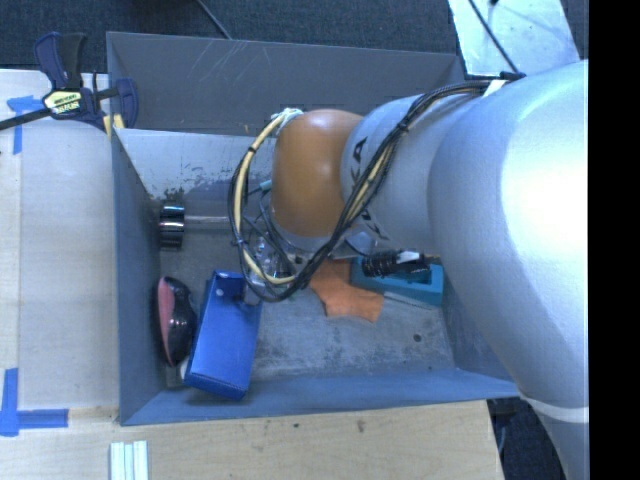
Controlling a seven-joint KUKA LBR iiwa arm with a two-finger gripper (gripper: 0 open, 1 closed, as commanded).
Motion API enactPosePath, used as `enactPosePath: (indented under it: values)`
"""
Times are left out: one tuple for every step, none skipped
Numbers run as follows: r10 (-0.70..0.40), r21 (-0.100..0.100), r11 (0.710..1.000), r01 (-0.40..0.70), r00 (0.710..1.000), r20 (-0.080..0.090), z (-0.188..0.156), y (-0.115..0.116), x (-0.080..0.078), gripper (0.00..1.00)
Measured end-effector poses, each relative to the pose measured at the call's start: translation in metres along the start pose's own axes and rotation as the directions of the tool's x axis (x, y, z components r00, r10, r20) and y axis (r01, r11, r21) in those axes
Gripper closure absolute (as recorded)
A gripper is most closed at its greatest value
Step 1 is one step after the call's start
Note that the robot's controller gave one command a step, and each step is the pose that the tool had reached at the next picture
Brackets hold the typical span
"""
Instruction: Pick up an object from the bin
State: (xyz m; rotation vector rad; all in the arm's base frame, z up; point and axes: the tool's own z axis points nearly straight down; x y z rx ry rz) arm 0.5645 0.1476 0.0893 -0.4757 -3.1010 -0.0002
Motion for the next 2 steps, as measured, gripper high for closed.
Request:
enactPosePath:
  values:
    - [0.003,-0.002,1.000,-0.003,1.000,0.009,-0.024,-0.008,0.017,1.00]
    - [-0.025,0.001,1.000,0.025,1.000,0.008,-0.027,0.044,-0.004,1.00]
